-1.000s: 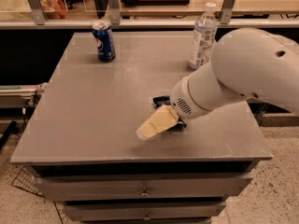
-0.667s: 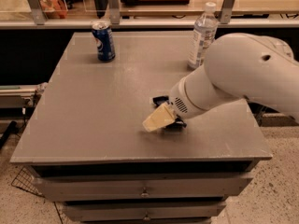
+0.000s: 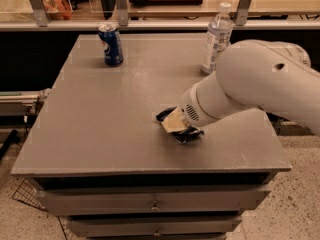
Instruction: Move rxbar blueberry near blue plastic bottle
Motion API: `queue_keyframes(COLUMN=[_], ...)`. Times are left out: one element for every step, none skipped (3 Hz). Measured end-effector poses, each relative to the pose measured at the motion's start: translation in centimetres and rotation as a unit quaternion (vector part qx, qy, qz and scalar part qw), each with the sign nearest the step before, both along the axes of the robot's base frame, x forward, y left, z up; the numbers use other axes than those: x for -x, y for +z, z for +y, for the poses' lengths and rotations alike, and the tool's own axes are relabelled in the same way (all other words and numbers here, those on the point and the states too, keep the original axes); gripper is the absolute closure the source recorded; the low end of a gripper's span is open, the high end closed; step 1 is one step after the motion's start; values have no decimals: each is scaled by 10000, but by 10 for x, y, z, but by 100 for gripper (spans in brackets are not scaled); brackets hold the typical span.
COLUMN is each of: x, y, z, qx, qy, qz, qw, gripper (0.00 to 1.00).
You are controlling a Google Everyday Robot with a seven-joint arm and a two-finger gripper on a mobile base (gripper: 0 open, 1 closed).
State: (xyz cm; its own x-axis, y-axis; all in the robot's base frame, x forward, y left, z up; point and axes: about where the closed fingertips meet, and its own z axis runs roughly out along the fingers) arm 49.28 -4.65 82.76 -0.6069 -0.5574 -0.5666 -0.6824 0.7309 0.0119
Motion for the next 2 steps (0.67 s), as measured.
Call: queue_keyframes(x=[-12, -35], y=[11, 28], z=[-5, -13], qx=[66, 149], qy=[10, 147], qz=[-173, -425], qw=[9998, 9989], gripper=[96, 100])
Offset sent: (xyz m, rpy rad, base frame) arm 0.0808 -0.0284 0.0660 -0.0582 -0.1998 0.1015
